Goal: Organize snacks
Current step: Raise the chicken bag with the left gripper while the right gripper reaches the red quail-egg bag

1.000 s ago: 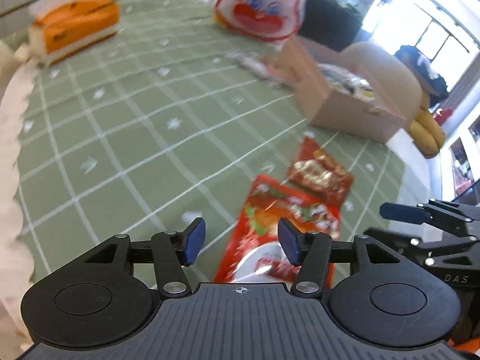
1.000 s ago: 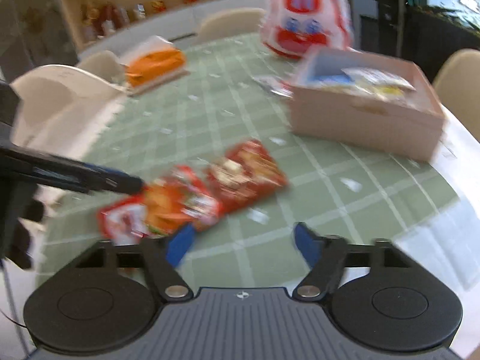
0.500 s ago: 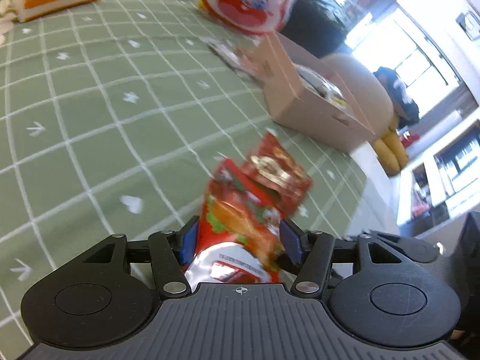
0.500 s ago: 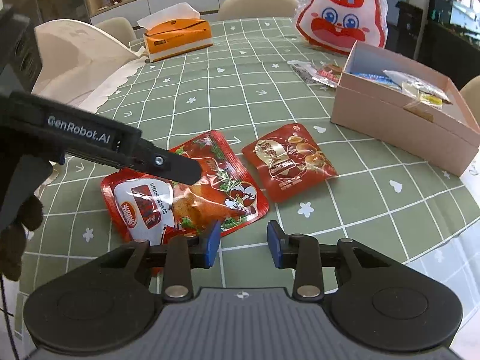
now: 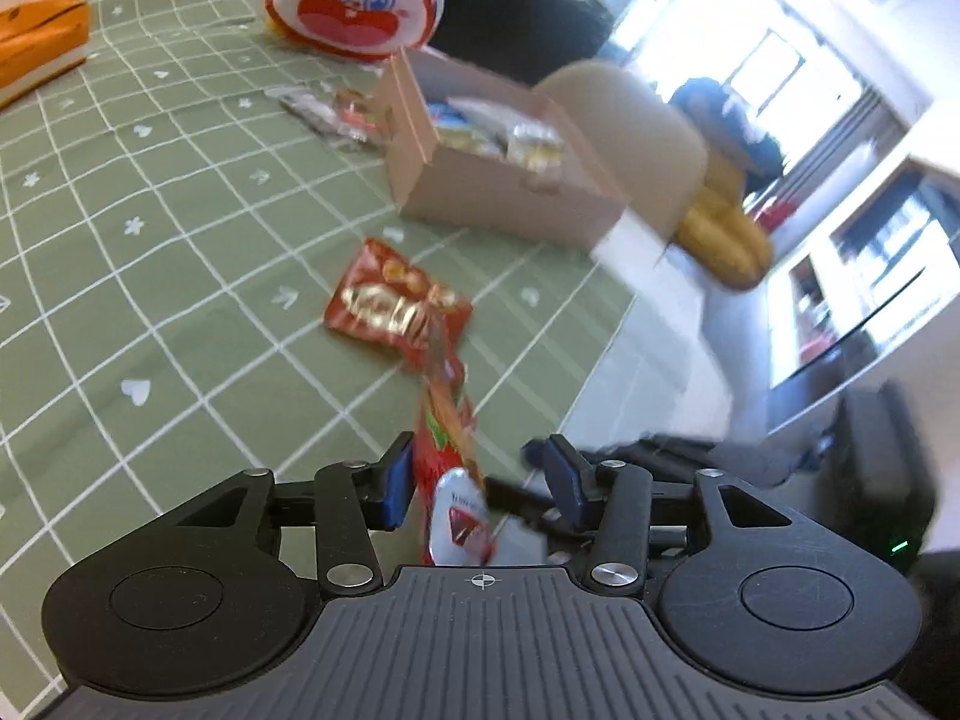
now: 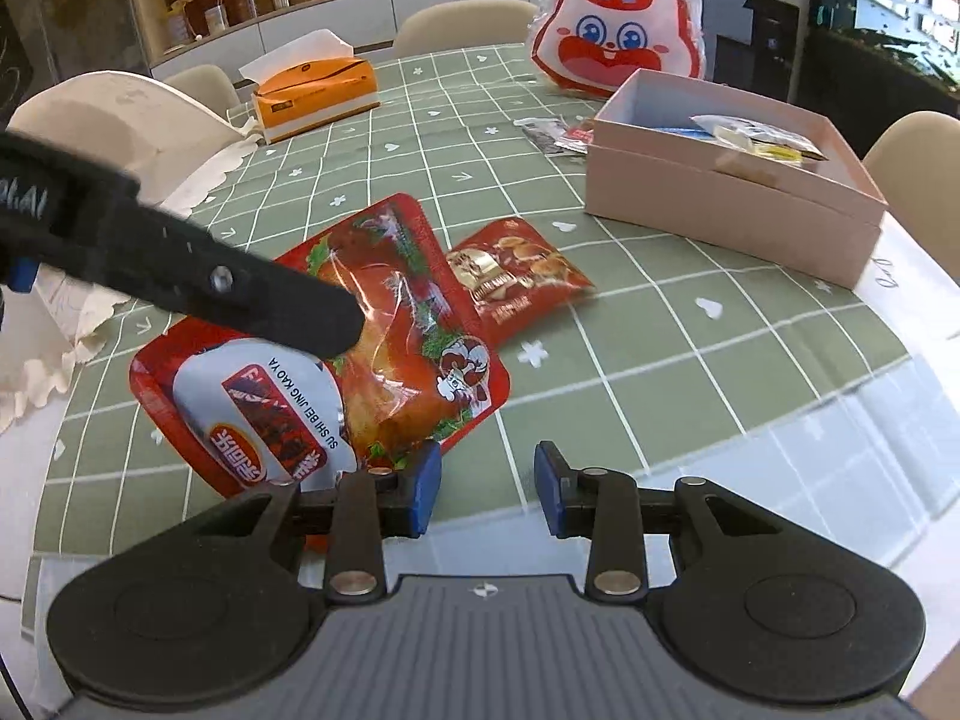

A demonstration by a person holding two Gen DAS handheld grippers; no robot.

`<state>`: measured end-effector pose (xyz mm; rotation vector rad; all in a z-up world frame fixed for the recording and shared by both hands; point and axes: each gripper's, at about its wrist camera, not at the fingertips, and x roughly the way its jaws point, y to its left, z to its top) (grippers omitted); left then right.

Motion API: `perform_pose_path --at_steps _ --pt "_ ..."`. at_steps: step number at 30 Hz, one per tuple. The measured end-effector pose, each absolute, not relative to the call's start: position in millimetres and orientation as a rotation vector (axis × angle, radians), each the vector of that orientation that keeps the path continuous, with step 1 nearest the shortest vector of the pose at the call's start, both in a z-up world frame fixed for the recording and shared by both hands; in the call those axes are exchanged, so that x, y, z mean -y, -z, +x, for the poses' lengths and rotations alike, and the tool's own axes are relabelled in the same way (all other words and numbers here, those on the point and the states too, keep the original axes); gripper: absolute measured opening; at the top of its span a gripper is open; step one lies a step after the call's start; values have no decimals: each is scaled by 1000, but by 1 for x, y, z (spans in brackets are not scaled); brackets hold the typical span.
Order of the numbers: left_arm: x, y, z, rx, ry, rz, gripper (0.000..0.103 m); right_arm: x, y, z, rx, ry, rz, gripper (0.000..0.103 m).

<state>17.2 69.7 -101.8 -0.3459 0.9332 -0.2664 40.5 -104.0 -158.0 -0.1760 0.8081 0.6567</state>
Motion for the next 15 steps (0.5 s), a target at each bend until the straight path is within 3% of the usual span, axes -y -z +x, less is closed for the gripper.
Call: perform_pose_path --at_steps 6,15 --pt "-65 126 19 -1004 212 -315 46 117 160 36 -786 -651 -169 34" --pt "-69 144 22 -1048 292 -559 45 125 163 32 -741 -634 -206 34"
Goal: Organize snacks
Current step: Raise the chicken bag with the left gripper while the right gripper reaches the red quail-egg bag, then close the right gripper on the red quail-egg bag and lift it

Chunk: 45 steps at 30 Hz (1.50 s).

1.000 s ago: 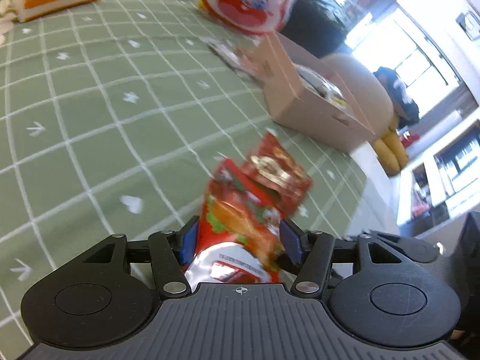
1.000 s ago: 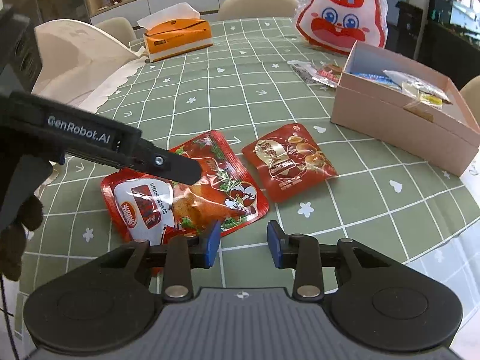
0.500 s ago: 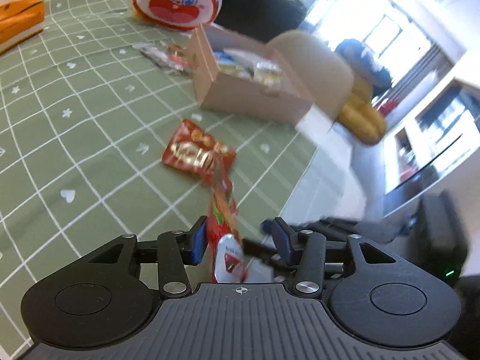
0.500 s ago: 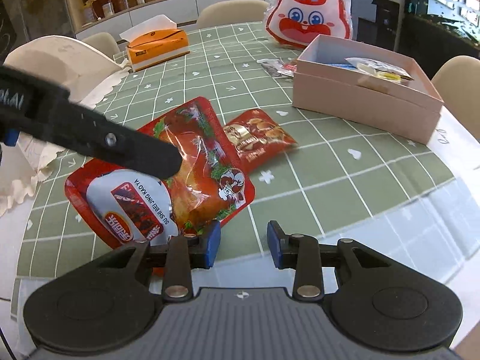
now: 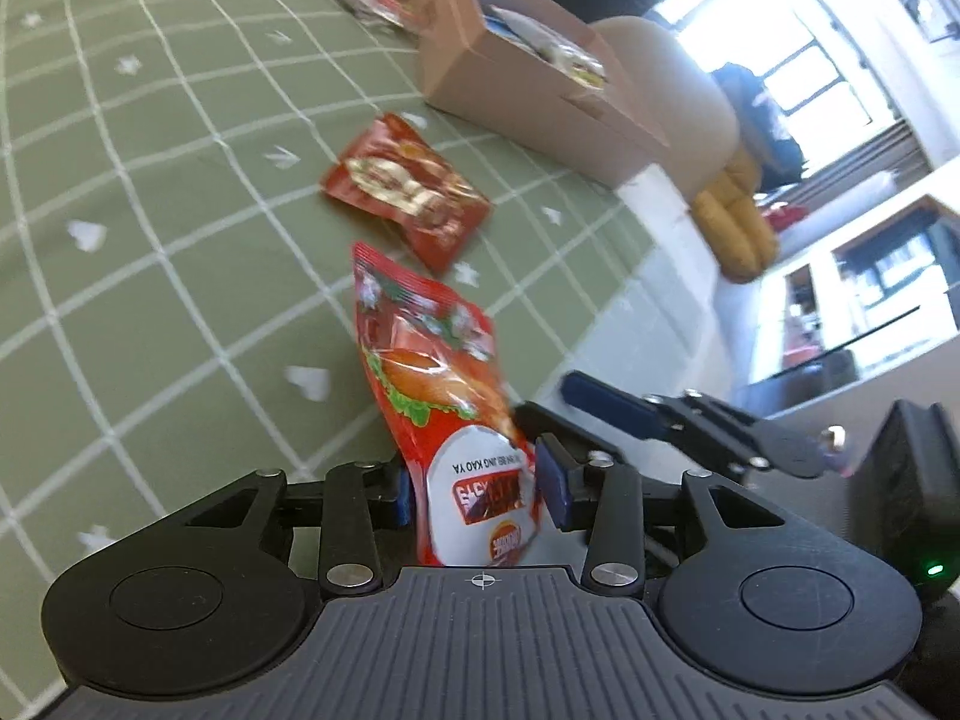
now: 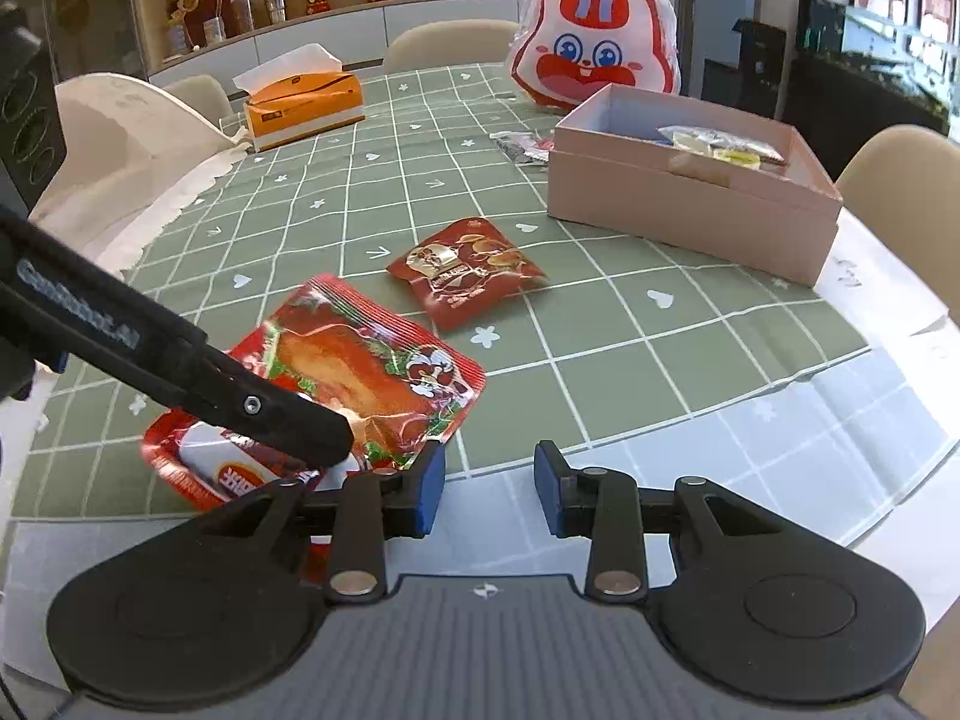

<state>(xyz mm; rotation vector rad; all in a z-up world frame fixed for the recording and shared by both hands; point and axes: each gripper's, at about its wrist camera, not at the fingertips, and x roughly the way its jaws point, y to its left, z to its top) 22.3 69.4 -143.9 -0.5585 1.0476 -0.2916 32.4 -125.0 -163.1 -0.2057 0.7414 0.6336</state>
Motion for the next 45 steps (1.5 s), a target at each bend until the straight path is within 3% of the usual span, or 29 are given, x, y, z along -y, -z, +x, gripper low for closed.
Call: perform_pose_path --at_steps 6,8,17,19,21,22,35,45 --pt "-53 145 28 -1028 290 -584 42 132 164 31 -726 -640 -190 34" --pt "-49 148 29 -1039 251 -572 33 133 164 29 -723 -640 -196 34" --pt "-58 147 14 -971 189 -626 31 141 151 36 -753 -651 -210 34" --pt "-64 142 7 -949 157 -624 31 135 143 43 -734 -651 -235 41" --pt "-70 138 0 -933 108 -619 31 126 134 52 -716 -649 -252 66" --pt "-74 136 -4 -927 81 -618 31 120 130 58 -702 -649 -254 68" --pt "-113 133 -43 -873 -141 -665 31 18 154 115 -696 -771 -497 74" --pt "-117 134 -45 -885 -109 -649 31 26 161 147 -794 -755 -308 82"
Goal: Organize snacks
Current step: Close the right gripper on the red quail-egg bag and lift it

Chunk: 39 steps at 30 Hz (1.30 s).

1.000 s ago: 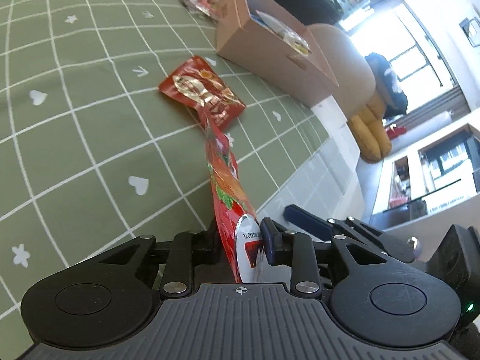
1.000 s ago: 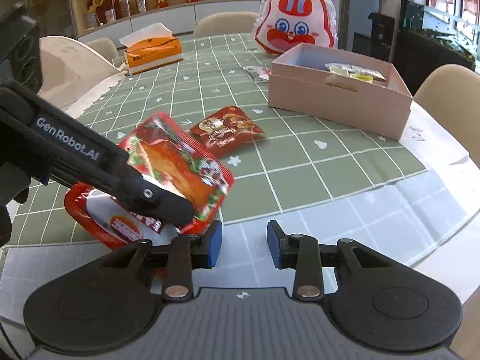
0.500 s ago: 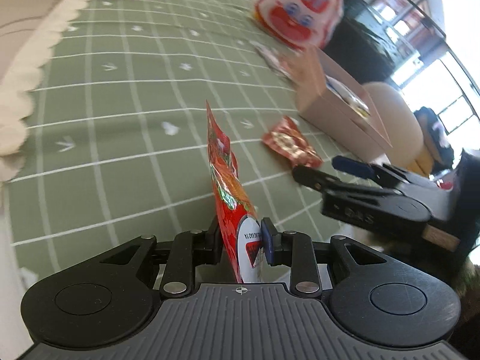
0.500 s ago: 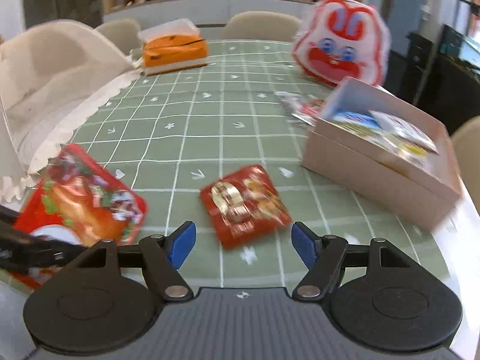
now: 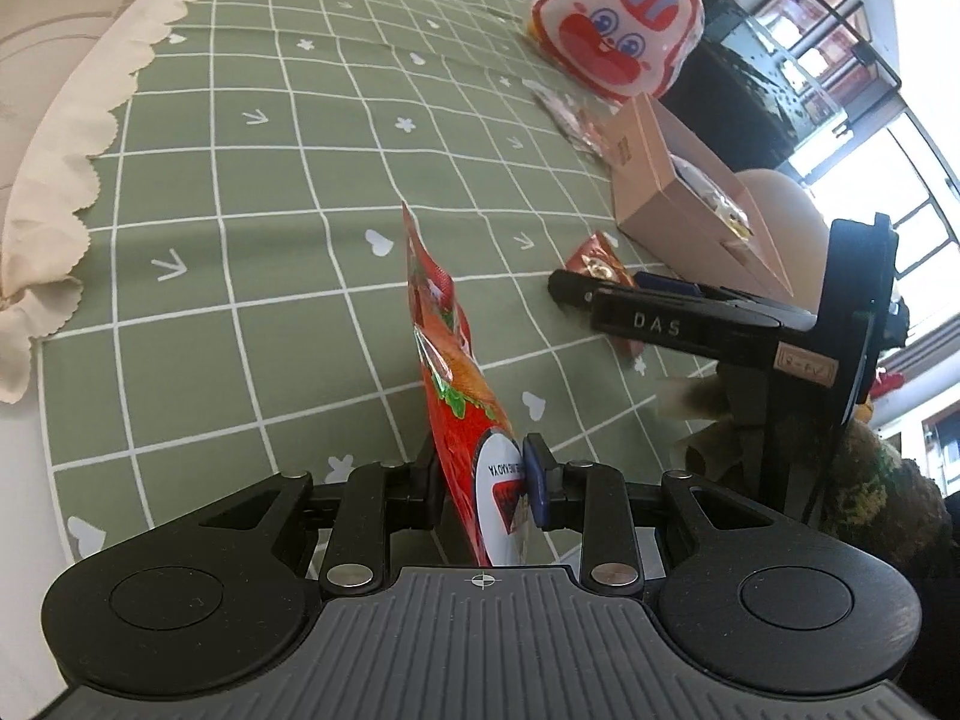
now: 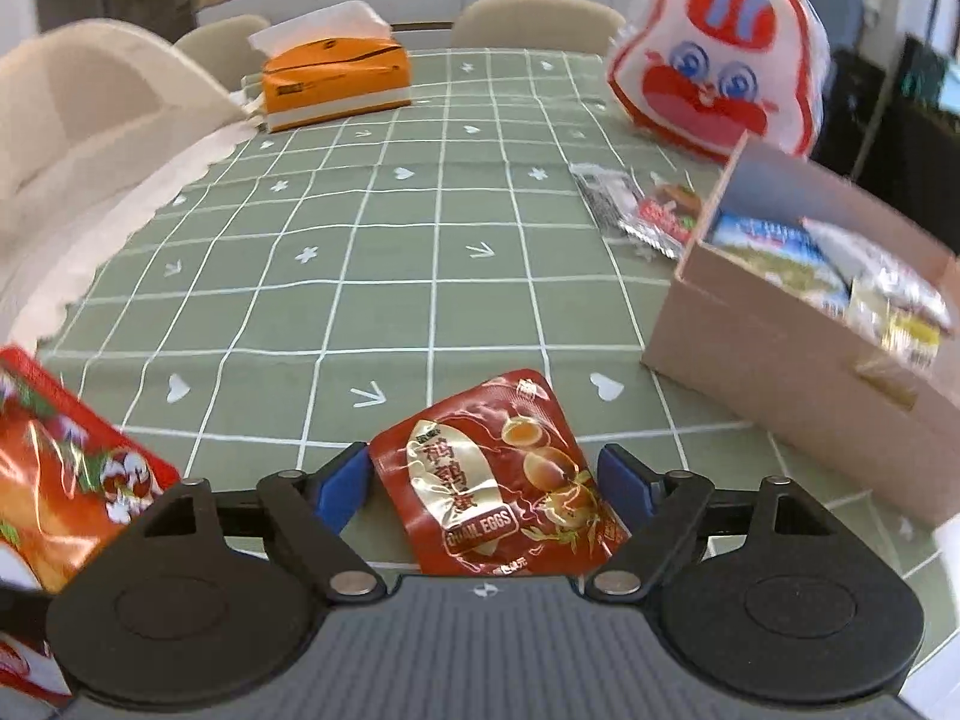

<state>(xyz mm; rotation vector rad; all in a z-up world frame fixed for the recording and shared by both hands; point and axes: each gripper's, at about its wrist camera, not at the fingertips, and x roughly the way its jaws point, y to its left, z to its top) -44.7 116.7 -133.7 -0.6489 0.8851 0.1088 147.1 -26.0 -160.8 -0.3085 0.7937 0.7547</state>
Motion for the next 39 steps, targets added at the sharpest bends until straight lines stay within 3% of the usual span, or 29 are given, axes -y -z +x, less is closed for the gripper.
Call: perform_pose_path --at_steps 4,5,7,19,21,25,35,39 --pt "-116 135 -44 -892 -96 -647 31 31 157 134 -790 -745 -330 74" --pt "-116 135 -43 -893 -93 -647 31 32 157 128 -783 -743 -346 57" --pt "-115 135 -42 -896 -88 -646 31 36 155 117 -785 -745 -361 55" --pt "-109 135 -31 -912 -68 -627 31 87 154 49 -844 -690 -305 56" --pt "-108 134 -30 -916 -65 -620 31 90 156 43 -842 -684 -295 66" --pt "-106 134 -29 -918 -66 -608 31 93 159 37 -821 -665 -289 75" --pt "-105 136 -31 -918 -82 -626 32 94 160 44 -805 -724 -311 75" --pt "-103 136 -30 -918 -91 -620 32 98 158 46 -818 -734 -293 66"
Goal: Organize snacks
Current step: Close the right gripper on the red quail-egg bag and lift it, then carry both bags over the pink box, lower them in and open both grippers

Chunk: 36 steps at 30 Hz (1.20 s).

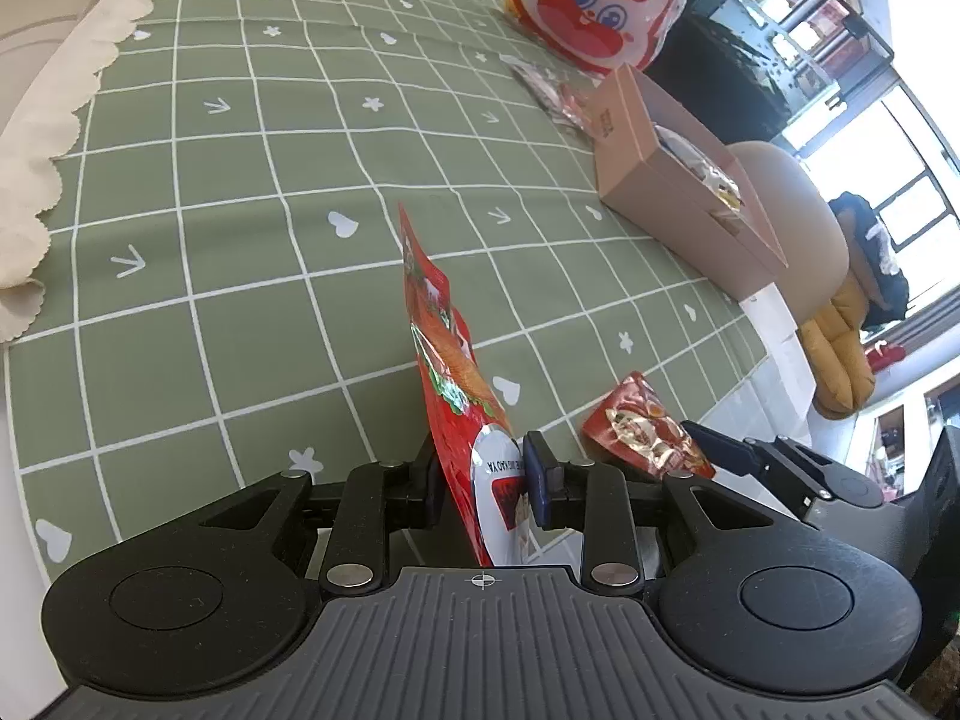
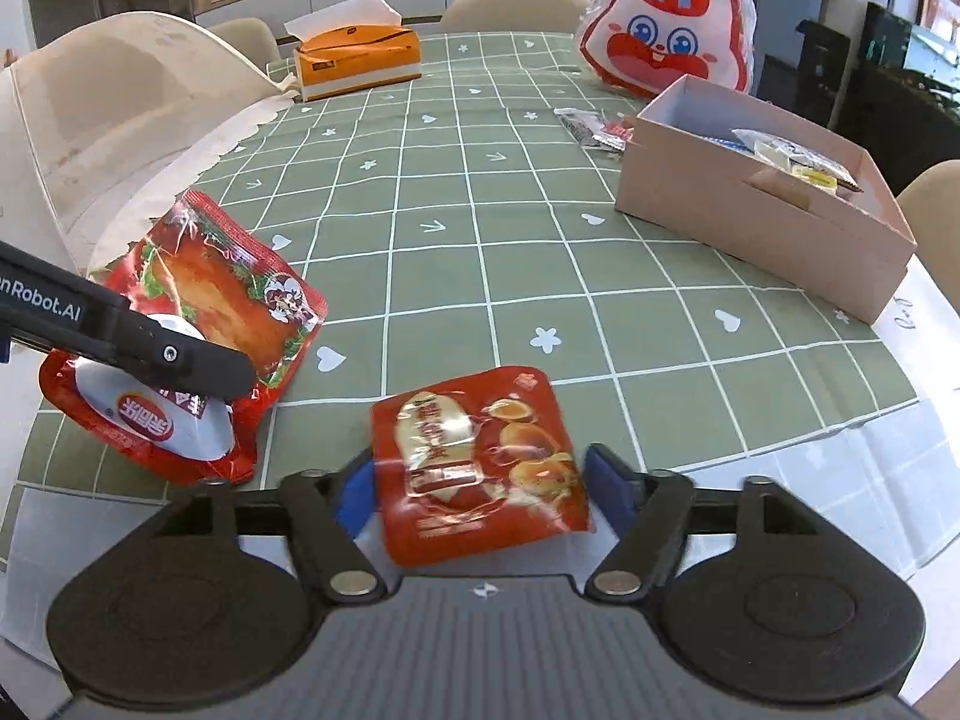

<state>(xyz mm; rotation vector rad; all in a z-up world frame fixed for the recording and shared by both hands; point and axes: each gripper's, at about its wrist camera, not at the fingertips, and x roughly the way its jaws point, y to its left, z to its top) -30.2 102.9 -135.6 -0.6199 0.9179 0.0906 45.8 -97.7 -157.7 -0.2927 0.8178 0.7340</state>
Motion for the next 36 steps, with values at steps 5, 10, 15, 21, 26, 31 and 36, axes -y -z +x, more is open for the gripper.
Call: perform_pose_path --at_steps 5,10,15,21,26,31,36 --pt "-97 132 -27 -905 -81 -596 31 112 153 45 -819 -721 -234 65" --pt "-85 132 -17 -885 -33 -579 30 131 143 43 -789 -684 -222 65" --pt "-68 130 2 -872 62 -577 30 153 133 46 -753 -620 -248 65" --pt "-50 78 43 -780 250 -641 30 187 74 74 -635 -582 -213 65" --pt "-46 -20 105 -630 340 -579 30 202 -23 128 -415 -529 -236 65" --pt "-47 -83 173 -575 382 -559 31 205 -102 196 -295 -519 -230 65" --pt "-42 -38 241 -664 368 -624 31 201 -104 265 -347 -543 -216 66"
